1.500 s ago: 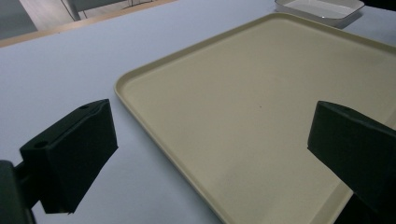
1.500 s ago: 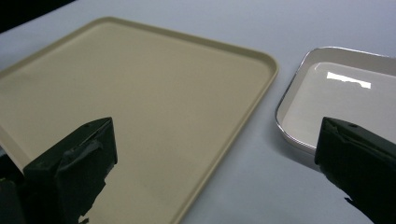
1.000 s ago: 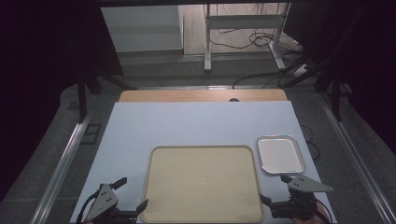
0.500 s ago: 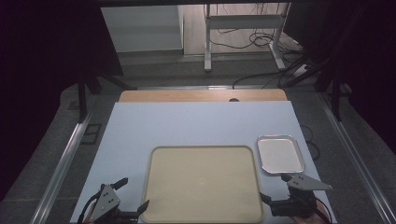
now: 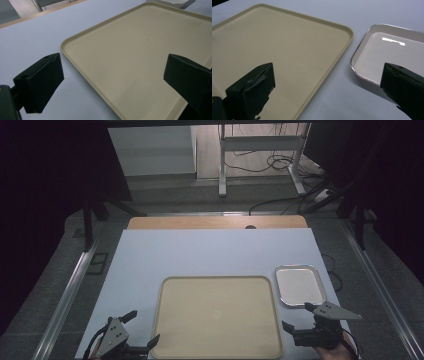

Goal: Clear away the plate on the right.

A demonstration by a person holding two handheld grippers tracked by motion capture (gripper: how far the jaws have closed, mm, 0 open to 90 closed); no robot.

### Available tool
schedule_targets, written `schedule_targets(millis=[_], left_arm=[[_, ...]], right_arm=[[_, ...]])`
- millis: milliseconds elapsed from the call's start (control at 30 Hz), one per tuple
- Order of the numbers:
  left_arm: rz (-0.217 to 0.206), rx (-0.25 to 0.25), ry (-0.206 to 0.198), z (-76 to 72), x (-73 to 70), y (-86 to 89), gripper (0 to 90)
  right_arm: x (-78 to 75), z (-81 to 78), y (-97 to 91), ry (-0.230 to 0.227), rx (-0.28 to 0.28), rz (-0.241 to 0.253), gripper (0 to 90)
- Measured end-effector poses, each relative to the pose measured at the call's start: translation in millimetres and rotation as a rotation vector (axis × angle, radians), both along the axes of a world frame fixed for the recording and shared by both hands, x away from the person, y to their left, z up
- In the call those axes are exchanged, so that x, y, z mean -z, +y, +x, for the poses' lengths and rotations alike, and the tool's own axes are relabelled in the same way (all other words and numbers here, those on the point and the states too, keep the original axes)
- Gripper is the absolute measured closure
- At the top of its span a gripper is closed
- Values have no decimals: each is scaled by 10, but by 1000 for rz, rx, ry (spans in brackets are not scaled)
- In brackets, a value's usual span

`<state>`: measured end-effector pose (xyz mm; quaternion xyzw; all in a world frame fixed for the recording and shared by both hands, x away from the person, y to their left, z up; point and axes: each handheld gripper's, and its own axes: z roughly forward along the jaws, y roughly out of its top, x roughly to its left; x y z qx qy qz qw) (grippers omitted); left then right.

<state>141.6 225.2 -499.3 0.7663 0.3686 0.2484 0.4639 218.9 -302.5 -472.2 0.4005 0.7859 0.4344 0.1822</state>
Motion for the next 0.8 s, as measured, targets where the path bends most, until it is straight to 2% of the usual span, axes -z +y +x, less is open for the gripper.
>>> schedule_targets(millis=[267, 500, 800], left_arm=[[1, 0, 1, 2, 1, -1, 28], [6, 2, 0, 3, 0, -4, 28], [4, 1, 3, 5, 1, -5, 28]], right_arm=[[14, 75, -31, 8, 10, 15, 0], [34, 138, -31, 16, 4, 5, 0], [46, 257, -98, 27, 30, 5, 2]])
